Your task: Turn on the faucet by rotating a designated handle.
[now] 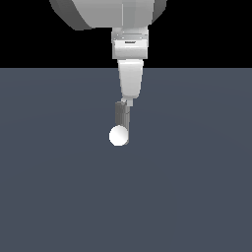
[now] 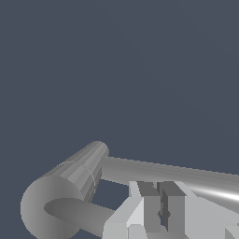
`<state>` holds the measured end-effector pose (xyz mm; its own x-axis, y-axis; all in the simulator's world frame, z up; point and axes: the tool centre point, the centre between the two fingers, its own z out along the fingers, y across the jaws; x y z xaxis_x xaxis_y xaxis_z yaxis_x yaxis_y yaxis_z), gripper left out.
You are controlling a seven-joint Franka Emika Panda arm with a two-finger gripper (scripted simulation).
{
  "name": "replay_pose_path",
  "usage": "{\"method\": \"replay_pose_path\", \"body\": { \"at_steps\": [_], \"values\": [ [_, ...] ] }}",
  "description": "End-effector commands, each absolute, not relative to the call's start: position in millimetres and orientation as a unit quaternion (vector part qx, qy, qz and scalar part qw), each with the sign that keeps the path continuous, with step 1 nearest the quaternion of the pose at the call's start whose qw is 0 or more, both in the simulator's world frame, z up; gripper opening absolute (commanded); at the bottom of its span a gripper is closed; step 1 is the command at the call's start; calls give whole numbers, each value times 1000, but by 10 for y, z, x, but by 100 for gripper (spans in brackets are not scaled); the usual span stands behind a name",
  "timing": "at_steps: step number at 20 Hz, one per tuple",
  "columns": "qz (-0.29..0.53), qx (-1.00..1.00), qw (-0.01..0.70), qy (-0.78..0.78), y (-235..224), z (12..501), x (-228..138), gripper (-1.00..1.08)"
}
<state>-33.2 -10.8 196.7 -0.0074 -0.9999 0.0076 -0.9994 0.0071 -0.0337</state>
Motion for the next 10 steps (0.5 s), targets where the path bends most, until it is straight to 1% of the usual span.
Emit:
{"method": "replay_pose_path", "body": {
  "at_steps": [1, 4, 5, 6, 10],
  "values": [
    [-3, -716, 2, 698, 238, 1850, -424, -100],
    [0, -717, 0, 697, 415, 1820, -467, -100],
    [0, -717, 0, 697, 415, 1820, -467, -100],
    [-14, -700, 9, 714, 101, 1960, -360, -100],
    [-11, -704, 7, 710, 278, 1932, -282, -100]
  ]
}}
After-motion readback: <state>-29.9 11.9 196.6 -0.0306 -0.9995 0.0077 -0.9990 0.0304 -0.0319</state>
